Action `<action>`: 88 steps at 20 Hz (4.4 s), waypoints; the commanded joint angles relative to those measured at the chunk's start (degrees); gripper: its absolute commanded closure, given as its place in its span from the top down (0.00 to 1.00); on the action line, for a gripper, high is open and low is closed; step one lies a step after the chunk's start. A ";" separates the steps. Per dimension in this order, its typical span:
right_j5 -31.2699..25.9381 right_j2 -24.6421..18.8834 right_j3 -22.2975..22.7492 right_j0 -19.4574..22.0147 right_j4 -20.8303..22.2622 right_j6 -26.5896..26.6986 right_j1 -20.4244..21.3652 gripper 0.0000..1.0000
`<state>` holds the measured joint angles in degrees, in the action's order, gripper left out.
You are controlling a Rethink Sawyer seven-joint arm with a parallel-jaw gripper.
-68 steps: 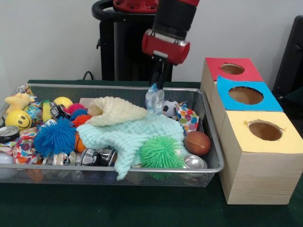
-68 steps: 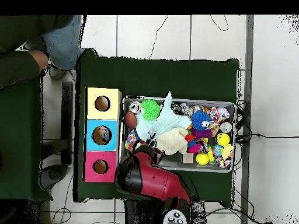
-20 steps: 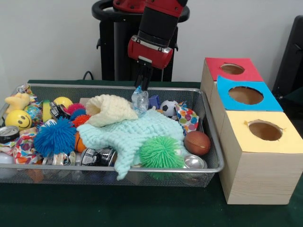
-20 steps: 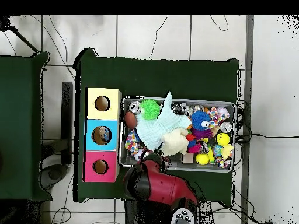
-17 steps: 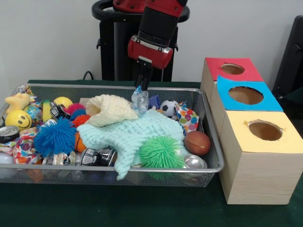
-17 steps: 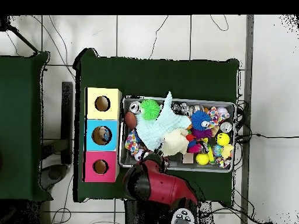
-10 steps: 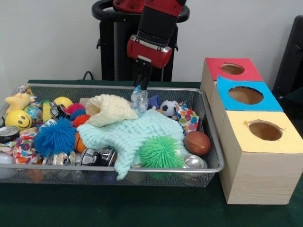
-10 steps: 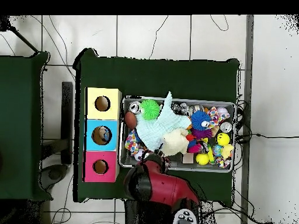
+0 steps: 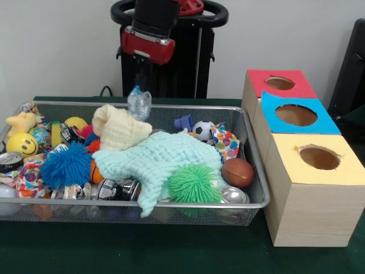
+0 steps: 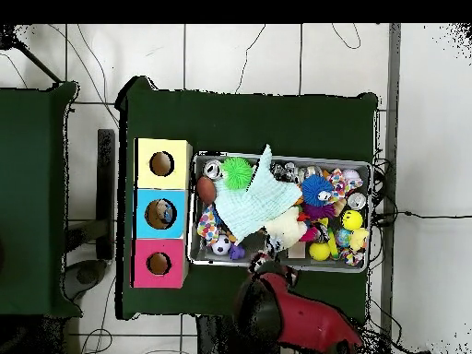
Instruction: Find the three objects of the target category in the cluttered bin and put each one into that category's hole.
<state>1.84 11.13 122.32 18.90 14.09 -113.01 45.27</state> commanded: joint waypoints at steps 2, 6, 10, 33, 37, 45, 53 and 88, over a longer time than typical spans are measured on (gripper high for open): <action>-12.95 -16.30 8.06 13.17 6.11 6.46 14.37 0.00; -19.36 -18.13 8.26 13.64 3.79 8.14 18.63 0.00; -22.48 -14.91 5.17 8.80 3.99 4.57 18.16 0.00; -19.63 -8.43 7.21 0.15 4.65 -2.29 17.64 0.00; -23.46 -9.72 8.97 1.30 2.51 -0.14 22.08 0.00; -25.56 -11.95 6.83 1.06 1.14 -0.18 21.88 0.00; -31.41 -11.68 2.99 -0.61 1.17 0.24 22.21 0.00; -29.12 -3.22 -7.81 -24.20 -7.57 -18.65 11.01 0.00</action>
<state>-26.07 5.51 122.09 -2.57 10.00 -113.58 60.67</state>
